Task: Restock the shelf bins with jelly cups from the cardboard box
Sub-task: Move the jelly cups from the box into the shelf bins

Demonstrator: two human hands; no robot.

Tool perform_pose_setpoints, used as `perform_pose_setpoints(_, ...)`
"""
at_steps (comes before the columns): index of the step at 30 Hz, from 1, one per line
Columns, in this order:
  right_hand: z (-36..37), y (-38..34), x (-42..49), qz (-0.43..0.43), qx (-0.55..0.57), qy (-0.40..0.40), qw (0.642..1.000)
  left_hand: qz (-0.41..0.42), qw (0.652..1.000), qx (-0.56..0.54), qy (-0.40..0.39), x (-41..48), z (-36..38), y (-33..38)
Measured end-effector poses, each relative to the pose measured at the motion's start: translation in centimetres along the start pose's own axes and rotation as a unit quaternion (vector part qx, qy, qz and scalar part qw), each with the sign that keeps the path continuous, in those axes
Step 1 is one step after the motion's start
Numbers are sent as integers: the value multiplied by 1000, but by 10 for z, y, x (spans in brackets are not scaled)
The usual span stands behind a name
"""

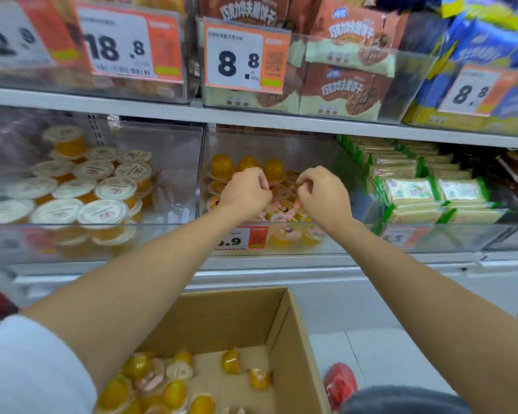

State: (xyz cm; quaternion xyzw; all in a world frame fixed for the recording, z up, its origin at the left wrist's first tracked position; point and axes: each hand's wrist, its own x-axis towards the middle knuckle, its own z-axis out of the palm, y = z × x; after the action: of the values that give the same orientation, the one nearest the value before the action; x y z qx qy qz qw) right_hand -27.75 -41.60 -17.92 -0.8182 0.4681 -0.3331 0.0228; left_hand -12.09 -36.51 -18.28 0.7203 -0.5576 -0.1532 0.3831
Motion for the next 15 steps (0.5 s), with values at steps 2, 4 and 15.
perform_pose_setpoints(2, -1, -31, -33, -23, 35, -4, 999, 48, 999, -11, 19, -39, -20, 6)
perform_pose_setpoints(4, 6, -53, -70, -32, 44, -37, 998, 47, 998, -22, 33, -76, -33, 3)
perform_pose_setpoints(15, 113, -45, -267, 105, 40, -442, 890, -272, 933, 148, -183, -242, -26, -181)
